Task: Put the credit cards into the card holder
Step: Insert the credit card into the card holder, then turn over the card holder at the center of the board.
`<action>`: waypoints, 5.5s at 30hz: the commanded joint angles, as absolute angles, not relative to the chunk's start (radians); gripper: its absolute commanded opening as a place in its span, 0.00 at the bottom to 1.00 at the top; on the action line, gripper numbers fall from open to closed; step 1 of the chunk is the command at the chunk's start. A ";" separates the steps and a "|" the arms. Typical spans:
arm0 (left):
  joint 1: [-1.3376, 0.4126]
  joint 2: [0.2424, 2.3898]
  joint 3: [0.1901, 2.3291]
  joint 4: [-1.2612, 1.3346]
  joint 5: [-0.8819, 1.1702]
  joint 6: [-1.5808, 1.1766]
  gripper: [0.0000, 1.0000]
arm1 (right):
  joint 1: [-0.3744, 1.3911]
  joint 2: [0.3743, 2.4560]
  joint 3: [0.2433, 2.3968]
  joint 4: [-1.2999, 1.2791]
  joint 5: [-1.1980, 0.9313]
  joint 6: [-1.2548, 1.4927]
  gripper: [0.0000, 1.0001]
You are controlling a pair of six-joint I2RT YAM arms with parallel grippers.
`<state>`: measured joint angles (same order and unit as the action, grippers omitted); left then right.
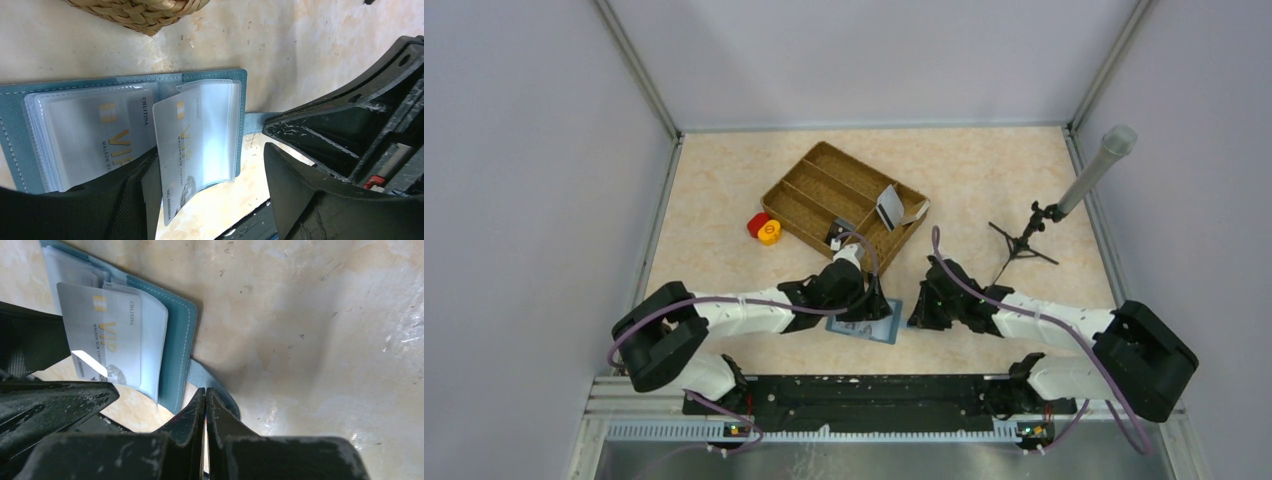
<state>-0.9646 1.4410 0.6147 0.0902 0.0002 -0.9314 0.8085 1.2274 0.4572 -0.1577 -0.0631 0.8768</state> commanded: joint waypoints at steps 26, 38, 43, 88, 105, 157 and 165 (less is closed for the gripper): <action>-0.977 1.355 0.730 -0.144 -0.041 -0.817 0.85 | 0.817 1.105 0.443 -0.223 -0.031 0.889 0.27; -0.977 1.411 0.707 -0.109 0.034 -0.864 0.81 | 0.816 1.141 0.427 -0.194 -0.034 0.896 0.00; -0.977 1.424 0.704 -0.123 0.011 -0.873 0.81 | 0.817 1.141 0.426 -0.195 -0.032 0.897 0.00; -0.978 1.481 0.585 0.276 0.148 -0.905 0.81 | 0.817 1.145 0.422 -0.193 -0.036 0.897 0.00; -1.018 1.422 0.742 -0.047 -0.059 -0.776 0.84 | 0.816 1.025 0.403 -0.179 -0.018 0.917 0.00; -1.166 1.688 1.040 -0.477 -0.412 -0.760 0.89 | 0.815 0.974 0.382 -0.205 -0.008 0.926 0.00; -1.166 1.671 1.042 -0.512 -0.451 -0.783 0.88 | 0.816 0.973 0.382 -0.205 -0.008 0.926 0.00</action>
<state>-1.1625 1.6890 1.0138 -0.4625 -0.4004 -0.7620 0.8089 0.9943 0.3859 -0.2100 -0.0216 0.9203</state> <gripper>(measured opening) 0.885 0.013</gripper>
